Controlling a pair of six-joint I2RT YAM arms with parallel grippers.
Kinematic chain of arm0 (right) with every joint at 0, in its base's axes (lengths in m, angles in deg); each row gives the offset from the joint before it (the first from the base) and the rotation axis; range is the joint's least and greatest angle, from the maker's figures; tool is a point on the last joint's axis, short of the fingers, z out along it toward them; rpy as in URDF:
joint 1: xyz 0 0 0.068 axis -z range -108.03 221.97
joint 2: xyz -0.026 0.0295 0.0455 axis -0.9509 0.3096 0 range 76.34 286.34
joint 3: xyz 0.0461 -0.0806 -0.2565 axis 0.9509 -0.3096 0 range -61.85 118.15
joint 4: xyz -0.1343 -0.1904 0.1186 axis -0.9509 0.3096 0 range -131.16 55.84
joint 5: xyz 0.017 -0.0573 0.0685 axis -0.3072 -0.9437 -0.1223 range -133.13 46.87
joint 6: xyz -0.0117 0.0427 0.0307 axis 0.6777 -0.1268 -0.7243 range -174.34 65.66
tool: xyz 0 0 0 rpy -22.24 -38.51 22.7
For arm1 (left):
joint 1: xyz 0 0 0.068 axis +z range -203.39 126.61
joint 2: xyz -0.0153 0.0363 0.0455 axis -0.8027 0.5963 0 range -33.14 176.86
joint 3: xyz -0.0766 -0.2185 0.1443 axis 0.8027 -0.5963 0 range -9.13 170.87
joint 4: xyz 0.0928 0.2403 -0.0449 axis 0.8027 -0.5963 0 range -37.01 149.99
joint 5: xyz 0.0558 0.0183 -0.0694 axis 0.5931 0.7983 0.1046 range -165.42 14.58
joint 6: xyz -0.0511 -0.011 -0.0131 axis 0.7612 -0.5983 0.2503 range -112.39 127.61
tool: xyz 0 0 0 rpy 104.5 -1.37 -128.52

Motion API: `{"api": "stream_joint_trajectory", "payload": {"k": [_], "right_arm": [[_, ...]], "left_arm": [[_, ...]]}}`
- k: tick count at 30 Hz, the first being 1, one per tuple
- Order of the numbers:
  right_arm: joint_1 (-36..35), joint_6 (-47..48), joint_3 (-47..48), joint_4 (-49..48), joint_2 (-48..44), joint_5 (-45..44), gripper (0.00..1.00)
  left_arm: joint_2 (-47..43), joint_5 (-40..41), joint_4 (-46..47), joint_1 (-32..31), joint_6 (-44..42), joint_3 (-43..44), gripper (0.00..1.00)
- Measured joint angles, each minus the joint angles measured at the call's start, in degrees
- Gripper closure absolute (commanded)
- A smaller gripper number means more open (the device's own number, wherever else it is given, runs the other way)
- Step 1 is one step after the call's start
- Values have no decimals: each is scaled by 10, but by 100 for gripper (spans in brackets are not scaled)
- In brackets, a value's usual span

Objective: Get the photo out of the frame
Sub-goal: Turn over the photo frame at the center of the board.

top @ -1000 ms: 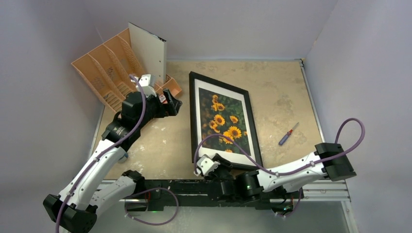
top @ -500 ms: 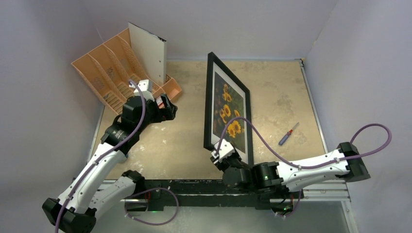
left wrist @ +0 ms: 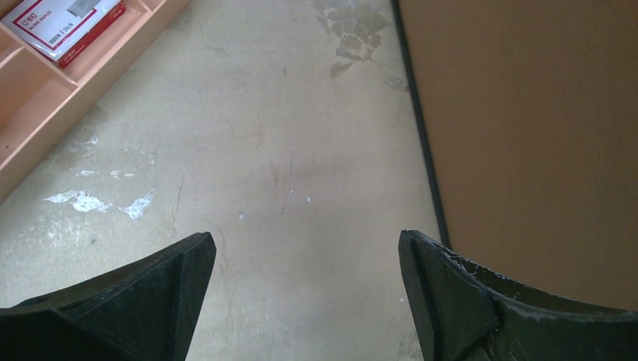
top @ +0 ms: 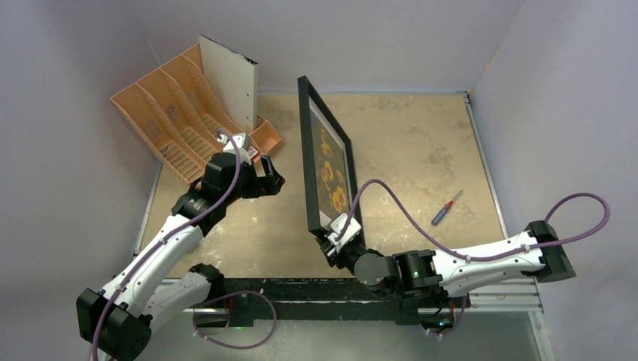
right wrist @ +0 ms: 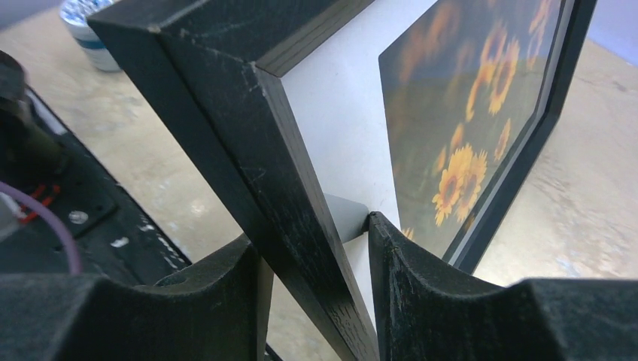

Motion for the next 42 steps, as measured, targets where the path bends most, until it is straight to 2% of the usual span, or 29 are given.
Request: {"api": "stream_joint_trajectory", "payload": {"k": [6,12,23,33,42], "right_arm": [[-1,-26,0,-54,-16,29,100],[4,-120,-29,-81,-78,28,100],[46,-360,-77,-17,-125,-8,100],[49,-535,-101,74,-145,-29,92],[51,-678,-151,98,-158,-28,87]], "left_arm": [[2,-6,12,0,1,0,3],[2,-7,22,0,2,-13,2],[23,-13,34,0,11,-31,2],[32,-12,46,0,11,-76,2],[33,-21,71,0,13,-147,2]]}}
